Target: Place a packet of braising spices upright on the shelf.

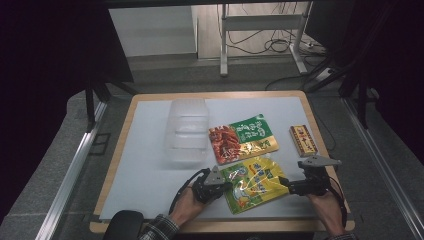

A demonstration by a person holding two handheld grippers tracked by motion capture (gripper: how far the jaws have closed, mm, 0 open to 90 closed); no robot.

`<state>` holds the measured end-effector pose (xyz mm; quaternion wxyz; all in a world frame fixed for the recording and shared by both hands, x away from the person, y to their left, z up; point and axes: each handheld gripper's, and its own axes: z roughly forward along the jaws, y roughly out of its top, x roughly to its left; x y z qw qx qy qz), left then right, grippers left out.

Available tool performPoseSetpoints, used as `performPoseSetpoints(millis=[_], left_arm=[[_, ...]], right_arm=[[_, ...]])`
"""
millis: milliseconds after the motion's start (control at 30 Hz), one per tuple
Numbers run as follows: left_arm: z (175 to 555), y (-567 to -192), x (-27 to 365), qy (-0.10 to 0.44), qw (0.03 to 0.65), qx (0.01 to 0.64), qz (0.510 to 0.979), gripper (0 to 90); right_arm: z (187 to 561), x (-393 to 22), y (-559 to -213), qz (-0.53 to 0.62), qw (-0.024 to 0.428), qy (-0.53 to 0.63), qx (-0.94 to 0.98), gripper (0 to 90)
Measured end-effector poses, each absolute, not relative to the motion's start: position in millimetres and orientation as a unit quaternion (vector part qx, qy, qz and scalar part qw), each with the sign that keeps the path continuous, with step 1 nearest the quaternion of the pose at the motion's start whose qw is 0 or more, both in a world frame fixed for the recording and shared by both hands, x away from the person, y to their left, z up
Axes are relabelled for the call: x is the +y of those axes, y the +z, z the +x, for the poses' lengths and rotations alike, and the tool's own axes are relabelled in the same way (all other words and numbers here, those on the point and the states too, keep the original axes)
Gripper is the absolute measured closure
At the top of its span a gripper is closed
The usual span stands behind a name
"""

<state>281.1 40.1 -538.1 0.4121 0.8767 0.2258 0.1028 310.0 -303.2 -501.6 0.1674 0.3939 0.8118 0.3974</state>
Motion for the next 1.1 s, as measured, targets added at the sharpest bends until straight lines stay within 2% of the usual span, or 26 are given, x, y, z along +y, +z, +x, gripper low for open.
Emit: performPoseSetpoints(millis=[200,367,667,1100], left_arm=[[279,-540,40,0.106,0.407,0.228,0.878,90.0],[280,-542,44,0.087,0.414,0.241,0.874,90.0],[277,-542,44,0.101,0.402,0.229,0.881,90.0],[278,-542,45,0.093,0.408,0.233,0.878,90.0]], right_arm=[[311,-302,-503,0.394,0.149,0.400,0.814,3.7],[313,-299,-507,0.395,0.124,0.395,0.820,3.7],[319,-289,-514,0.384,0.090,0.391,0.832,3.7],[327,-268,-524,0.360,0.019,0.397,0.844,4.2]])
